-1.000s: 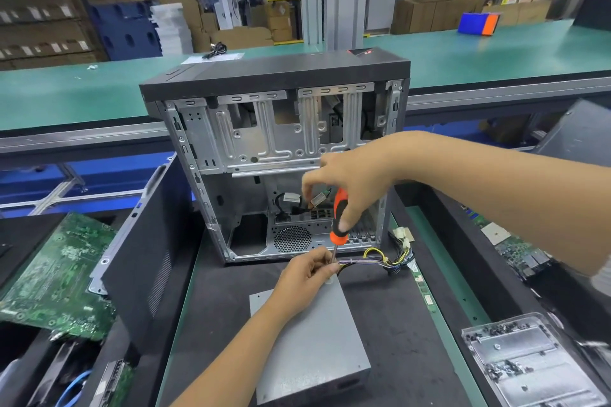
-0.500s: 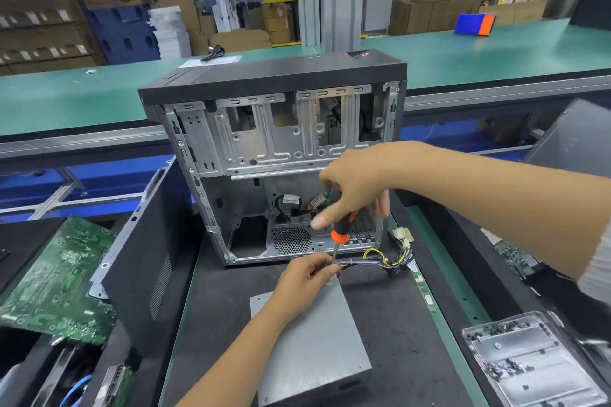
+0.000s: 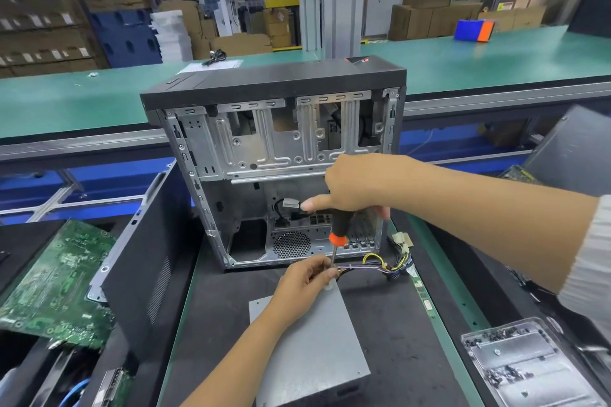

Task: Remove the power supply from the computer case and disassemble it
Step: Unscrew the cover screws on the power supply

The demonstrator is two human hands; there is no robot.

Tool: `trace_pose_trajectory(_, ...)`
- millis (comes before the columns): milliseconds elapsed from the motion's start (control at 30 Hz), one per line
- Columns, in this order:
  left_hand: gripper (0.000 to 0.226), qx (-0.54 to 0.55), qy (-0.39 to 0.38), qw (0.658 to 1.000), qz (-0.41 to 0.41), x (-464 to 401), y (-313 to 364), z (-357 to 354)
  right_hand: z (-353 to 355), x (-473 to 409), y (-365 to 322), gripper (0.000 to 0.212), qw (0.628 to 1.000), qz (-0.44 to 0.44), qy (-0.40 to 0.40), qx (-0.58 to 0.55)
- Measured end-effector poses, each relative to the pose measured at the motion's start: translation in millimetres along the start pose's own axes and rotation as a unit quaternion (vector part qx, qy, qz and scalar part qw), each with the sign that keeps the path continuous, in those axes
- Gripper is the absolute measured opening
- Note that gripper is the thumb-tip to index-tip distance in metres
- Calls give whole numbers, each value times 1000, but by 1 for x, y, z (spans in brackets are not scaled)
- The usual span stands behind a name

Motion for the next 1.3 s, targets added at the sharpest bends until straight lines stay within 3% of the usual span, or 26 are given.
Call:
trace_pose_trajectory(67, 10, 0, 1, 1000, -2, 0, 1, 0, -1, -4, -5, 54, 998, 39, 2, 48)
trace_pose_trajectory(133, 10, 7, 1, 1000, 1, 0, 1, 0, -1, -4, -10, 24, 995, 86, -23, 53)
trace_pose_trajectory(167, 11, 10, -1, 1000, 2, 0, 0, 0, -2, -2, -11, 26, 993, 102, -47, 31)
trace_pose_trajectory(233, 12, 11, -2, 1000, 3, 0, 1, 0, -3, 0, -9, 49, 990, 105, -85, -46)
trace_pose_trajectory(333, 11, 7, 3, 1000, 4, 0, 2, 1, 3, 1, -5, 67, 997, 46, -30, -62)
trace_pose_trajectory(433, 10, 8, 7, 1000, 8, 1, 1, 2, 7, -2, -15, 58, 994, 66, 49, 74)
trace_pose_trajectory(533, 10, 15, 3, 1000, -2, 1, 4, 1, 5, 0, -20, 20, 992, 115, -20, 44)
trace_pose_trajectory(633, 10, 14, -3, 1000, -5, 1, 6, 1, 6, 4, -19, 40, 988, 125, -78, -36)
trace_pose_trajectory(767, 11, 20, -7, 1000, -2, 1, 5, 1, 4, 0, -17, 64, 999, 51, -18, 1)
trace_pose_trajectory(833, 11, 21, -6, 1000, 2, 1, 3, 0, 3, -6, -20, 47, 996, 68, 7, 50)
trace_pose_trajectory(900, 9, 29, -3, 1000, 5, 1, 2, 1, -1, -5, -23, 13, 993, 110, -36, 36)
trace_pose_trajectory(1000, 8, 33, -3, 999, 4, 0, 1, 1, -2, -2, -20, 43, 986, 126, -98, -57)
trace_pose_trajectory(1167, 8, 41, 1, 999, 3, 0, 1, 1, 7, -3, -2, 66, 1000, -1, 11, 14)
trace_pose_trajectory(1233, 8, 41, 5, 999, 3, 0, 0, 1, 6, -7, -4, 54, 999, 11, 19, 42)
trace_pose_trajectory(1300, 7, 52, 10, 999, 6, 0, 0, 2, 5, -8, -10, 22, 997, 65, -8, 29)
Point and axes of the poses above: each hand's wrist, its own x-axis away from the middle knuckle, its own z-axis out of the back of the hand, y = z × x, the point moved 8 cm from there along -x, towards the middle knuckle, and after that the axes turned 5 degrees about -x, right-handed, at the moved point
